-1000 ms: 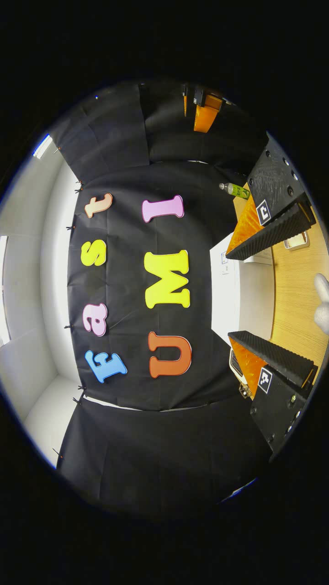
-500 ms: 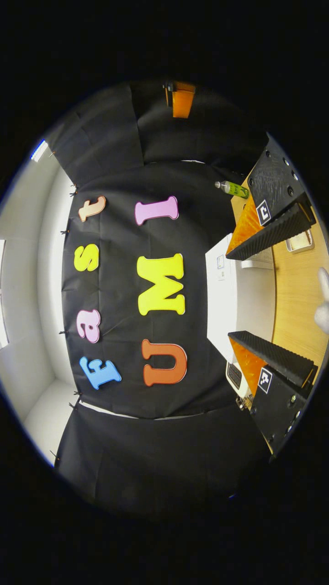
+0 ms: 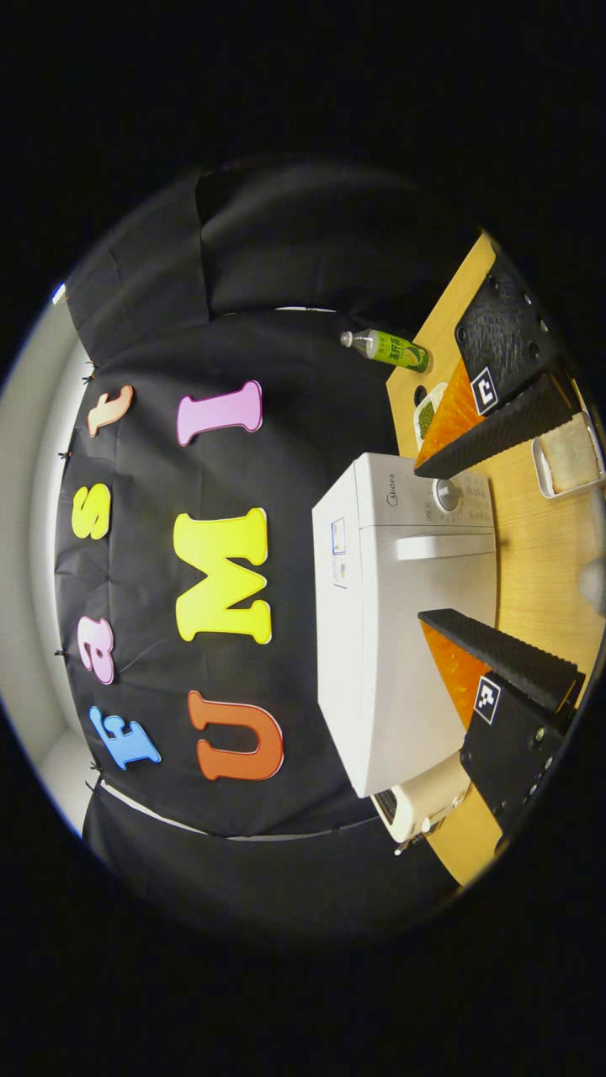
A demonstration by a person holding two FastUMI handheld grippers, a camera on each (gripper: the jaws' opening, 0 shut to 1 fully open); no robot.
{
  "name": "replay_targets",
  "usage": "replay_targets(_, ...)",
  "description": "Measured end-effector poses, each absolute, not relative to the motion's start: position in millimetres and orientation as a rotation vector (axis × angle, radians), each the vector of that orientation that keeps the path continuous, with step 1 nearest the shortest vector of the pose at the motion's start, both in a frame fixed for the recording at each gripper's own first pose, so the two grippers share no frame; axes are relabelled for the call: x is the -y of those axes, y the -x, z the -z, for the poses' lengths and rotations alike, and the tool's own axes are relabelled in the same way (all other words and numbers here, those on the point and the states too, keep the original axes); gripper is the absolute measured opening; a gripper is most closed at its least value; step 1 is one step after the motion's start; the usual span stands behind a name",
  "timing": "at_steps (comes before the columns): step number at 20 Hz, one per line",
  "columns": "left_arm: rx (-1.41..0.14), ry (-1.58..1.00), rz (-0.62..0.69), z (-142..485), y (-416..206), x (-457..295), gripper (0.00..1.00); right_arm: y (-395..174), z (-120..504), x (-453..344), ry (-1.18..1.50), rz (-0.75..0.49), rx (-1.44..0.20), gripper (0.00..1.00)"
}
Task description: Open the microwave oven with the left hand, put the food in, and close the microwave oven.
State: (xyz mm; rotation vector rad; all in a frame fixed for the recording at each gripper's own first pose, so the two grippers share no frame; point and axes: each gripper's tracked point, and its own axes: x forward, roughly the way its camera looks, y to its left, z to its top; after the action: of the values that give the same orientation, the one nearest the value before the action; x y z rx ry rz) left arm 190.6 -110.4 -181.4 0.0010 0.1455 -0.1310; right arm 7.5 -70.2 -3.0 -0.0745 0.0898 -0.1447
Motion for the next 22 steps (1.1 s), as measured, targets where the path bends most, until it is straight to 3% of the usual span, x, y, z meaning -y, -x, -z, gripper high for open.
replay_targets(2,-0.172,0.001,0.119,203,-213,116,0.96,-2,10,77,0.073,0.170,-0.115,1.00)
replay_targets(3,-0.177,0.001,0.113,211,-223,117,0.96,1,14,82,0.074,0.186,-0.130,0.92)
replay_targets(4,-0.180,-0.002,0.104,217,-232,116,0.96,4,18,86,0.078,0.201,-0.145,1.00)
replay_targets(7,-0.185,-0.009,0.078,234,-255,111,0.92,7,29,95,0.079,0.228,-0.178,1.00)
replay_targets(8,-0.183,-0.005,0.086,236,-259,113,0.67,7,32,97,0.081,0.232,-0.194,0.94)
replay_targets(9,-0.179,-0.006,0.092,238,-263,116,0.62,6,34,97,0.081,0.230,-0.201,1.00)
replay_targets(11,-0.179,-0.002,0.106,242,-269,116,0.48,4,32,100,0.082,0.236,-0.203,1.00)
replay_targets(12,-0.183,0.005,0.103,242,-270,116,0.36,2,31,100,0.082,0.236,-0.204,0.94)
replay_targets(13,-0.179,-0.002,0.108,241,-269,115,0.39,2,32,97,0.080,0.230,-0.206,0.94)
replay_targets(14,-0.188,-0.007,0.112,243,-267,115,0.26,1,32,94,0.085,0.226,-0.209,0.95)
replay_targets(15,-0.188,0.000,0.117,242,-267,115,0.25,0,30,92,0.094,0.218,-0.207,1.00)
replay_targets(18,-0.216,0.058,0.125,244,-268,114,0.11,-3,25,85,0.099,0.199,-0.197,0.95)
replay_targets(22,-0.237,0.073,0.149,243,-264,117,0.08,-8,25,75,0.080,0.167,-0.194,1.00)
